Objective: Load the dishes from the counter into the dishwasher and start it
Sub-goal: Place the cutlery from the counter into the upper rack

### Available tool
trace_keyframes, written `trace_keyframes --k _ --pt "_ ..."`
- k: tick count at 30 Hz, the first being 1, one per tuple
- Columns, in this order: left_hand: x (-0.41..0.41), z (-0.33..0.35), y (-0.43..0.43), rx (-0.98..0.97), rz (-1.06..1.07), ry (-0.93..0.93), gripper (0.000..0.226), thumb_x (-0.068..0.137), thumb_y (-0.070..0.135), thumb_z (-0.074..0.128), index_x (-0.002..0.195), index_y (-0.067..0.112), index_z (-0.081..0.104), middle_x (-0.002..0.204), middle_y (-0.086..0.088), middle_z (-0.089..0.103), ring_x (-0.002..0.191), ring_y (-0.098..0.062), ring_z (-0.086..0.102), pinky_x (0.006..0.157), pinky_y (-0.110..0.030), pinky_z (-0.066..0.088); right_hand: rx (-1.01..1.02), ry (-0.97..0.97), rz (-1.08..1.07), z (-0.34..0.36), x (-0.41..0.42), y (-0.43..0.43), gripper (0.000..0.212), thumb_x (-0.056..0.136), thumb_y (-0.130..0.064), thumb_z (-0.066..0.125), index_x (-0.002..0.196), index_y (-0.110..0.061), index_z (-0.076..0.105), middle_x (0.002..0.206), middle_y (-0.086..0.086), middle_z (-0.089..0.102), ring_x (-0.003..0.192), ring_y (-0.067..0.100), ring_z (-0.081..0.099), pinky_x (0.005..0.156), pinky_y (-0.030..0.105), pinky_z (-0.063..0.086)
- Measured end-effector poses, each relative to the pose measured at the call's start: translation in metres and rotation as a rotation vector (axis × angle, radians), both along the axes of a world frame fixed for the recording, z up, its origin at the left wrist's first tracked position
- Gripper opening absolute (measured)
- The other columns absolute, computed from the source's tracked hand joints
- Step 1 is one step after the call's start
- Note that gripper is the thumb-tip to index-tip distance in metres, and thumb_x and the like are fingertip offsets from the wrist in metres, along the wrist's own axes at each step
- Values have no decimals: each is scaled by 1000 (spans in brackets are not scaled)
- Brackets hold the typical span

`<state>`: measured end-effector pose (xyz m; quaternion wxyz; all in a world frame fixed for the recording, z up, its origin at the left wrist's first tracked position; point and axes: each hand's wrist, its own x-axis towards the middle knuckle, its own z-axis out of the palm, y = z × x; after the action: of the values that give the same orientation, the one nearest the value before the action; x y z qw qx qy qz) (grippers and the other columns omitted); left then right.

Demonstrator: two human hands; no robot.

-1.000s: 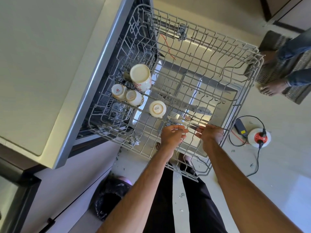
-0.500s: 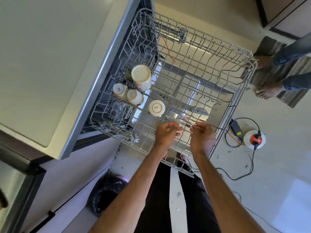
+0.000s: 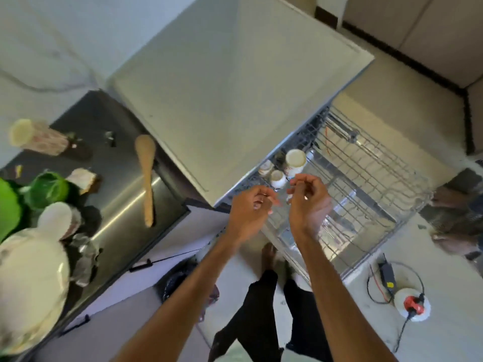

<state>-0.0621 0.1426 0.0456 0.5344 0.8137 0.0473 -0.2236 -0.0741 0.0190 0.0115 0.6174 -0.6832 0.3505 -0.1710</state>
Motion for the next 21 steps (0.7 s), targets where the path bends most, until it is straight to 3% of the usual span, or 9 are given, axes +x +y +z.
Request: trace_keyframes --k 5,9,12,16,19,21 --pt "2 72 69 107 138 -122 13 93 7 59 93 14 70 85 2 77 68 -13 72 70 -25 58 166 -97 205 68 31 49 16 92 -3 55 98 -8 68 73 7 72 61 20 69 62 38 57" --pt "-6 105 135 145 300 -188 10 95 5 60 98 8 70 86 -2 77 71 -13 72 68 -20 56 161 -66 491 100 51 106 15 90 -8 56 94 -16 68 71 7 72 58 20 65 59 36 52" --pt "-13 118 187 205 390 -194 8 95 11 63 97 14 70 84 6 77 66 -7 71 65 -18 55 71 -16 734 114 66 152 15 88 -9 58 90 -19 69 71 0 74 59 16 68 58 35 53" --pt "-19 118 254 254 461 -194 8 91 11 66 90 18 71 77 10 76 62 -5 70 62 -17 54 -135 100 1012 112 83 212 14 78 -30 62 87 -26 72 79 -6 75 76 17 72 74 42 60" --pt "-26 117 292 268 491 -195 8 91 10 66 89 17 71 79 9 76 61 1 67 61 -13 52 -375 236 1109 103 90 255 17 82 -28 61 81 -16 73 84 3 73 90 30 70 79 36 55" --pt "-28 114 315 250 508 -189 9 90 9 65 88 16 72 81 6 76 63 -2 69 63 -17 55 -482 330 1127 94 94 281 28 84 -35 64 90 -8 72 94 13 73 97 37 68 79 35 52"
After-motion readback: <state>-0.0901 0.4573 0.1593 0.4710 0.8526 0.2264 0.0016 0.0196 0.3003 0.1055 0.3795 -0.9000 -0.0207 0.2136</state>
